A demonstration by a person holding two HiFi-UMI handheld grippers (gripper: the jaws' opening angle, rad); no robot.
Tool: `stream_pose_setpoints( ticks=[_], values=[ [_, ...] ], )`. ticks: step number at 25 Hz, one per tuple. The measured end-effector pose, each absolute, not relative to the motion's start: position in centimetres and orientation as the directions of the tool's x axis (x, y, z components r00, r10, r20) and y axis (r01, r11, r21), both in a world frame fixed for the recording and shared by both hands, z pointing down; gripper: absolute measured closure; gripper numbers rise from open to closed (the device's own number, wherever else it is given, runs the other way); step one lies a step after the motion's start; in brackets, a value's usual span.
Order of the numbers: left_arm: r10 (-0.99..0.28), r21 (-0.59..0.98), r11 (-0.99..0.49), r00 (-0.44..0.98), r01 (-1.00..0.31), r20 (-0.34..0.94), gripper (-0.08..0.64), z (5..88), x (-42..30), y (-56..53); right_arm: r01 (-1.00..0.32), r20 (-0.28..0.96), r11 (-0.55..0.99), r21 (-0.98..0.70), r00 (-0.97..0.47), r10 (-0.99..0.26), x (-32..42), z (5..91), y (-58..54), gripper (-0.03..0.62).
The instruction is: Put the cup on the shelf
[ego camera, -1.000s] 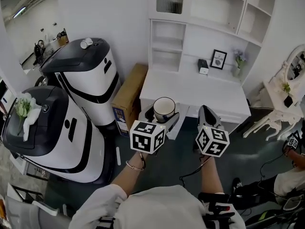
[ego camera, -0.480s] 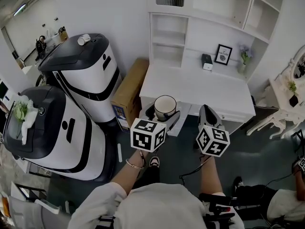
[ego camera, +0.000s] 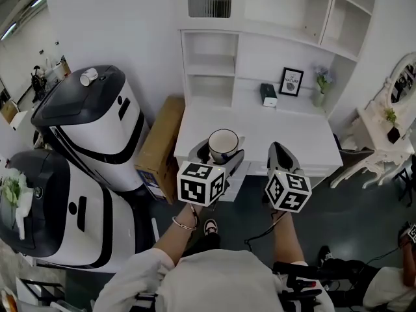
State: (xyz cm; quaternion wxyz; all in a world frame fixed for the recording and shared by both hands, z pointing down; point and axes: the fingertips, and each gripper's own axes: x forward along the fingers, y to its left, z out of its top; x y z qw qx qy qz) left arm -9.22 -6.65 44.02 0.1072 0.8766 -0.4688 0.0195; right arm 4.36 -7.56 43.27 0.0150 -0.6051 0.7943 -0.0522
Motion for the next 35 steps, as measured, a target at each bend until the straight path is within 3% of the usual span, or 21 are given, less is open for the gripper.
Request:
stream_pose_setpoints(
  ticks=[35],
  values=[
    [-0.763,0.185,-0.608,0.633,-0.772,0.132,0.167,42.6,-8.9,-32.4,-0.981,0.084,0.176,-0.084,-0.182,-0.980,4.7,42.3,-31.9,0.571]
  ],
)
